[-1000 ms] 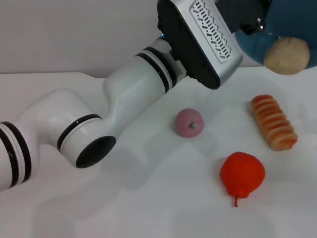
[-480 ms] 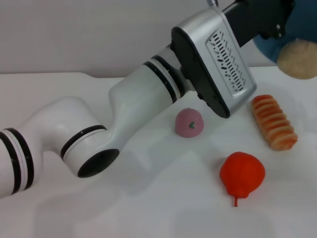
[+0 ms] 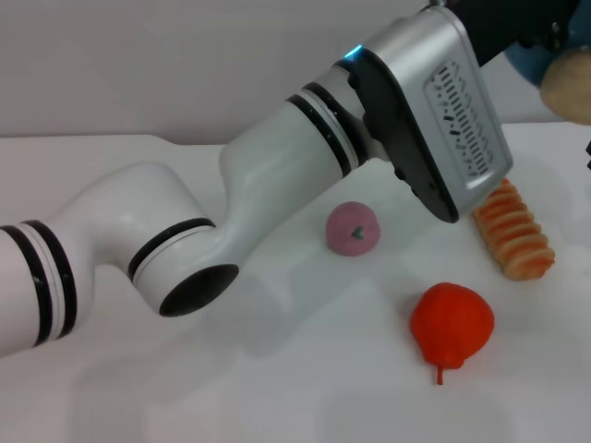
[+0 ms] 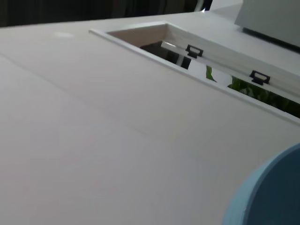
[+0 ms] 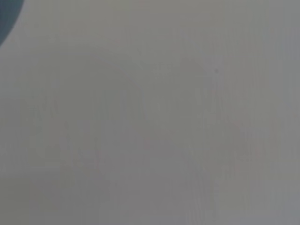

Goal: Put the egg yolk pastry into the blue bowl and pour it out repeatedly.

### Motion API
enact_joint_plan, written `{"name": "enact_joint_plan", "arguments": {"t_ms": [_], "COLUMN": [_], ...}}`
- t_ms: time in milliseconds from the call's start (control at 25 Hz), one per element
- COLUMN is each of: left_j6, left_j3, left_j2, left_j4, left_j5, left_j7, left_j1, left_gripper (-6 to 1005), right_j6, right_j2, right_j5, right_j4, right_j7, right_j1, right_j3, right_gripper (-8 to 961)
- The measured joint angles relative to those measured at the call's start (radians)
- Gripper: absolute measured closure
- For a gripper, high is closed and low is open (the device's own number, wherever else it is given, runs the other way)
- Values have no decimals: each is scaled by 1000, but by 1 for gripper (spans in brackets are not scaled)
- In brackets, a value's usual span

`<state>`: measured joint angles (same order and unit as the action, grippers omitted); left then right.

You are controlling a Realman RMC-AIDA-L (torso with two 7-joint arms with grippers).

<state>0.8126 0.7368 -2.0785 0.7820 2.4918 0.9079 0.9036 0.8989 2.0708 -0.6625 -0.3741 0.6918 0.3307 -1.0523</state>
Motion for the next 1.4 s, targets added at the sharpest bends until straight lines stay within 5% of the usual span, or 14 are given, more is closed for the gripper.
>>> {"name": "enact_joint_plan", "arguments": {"t_ms": [520,680,880,1120,1400], "left_j6": [-35,-242,-648,-1078,-1189], "left_j3": [12,109,339,678,906], "left_j2": [0,1,3,10,18], "left_j4": [24,92,126,88,-53], "left_j5": [-18,-94,-145,-211,-206], "left_j7": [23,24,18,16,-8], "left_j1": [3,-20,-25,-8,4], "left_gripper": [1001,1001,1000,1000,1000], "right_j6": [0,0,-26,-193,-206], "right_j2": [0,0,-4,-5,-1], "right_j5": [0,-1,-49,-541,-1058], "right_j4": [1,1,-30,-257,-459], "right_j7": [0,5,105,568,1068], "right_j1": [1,1,7,-3,-11], "right_j3": [0,0,-21,-39,-38], "right_gripper": [507,510,514,520,526]}}
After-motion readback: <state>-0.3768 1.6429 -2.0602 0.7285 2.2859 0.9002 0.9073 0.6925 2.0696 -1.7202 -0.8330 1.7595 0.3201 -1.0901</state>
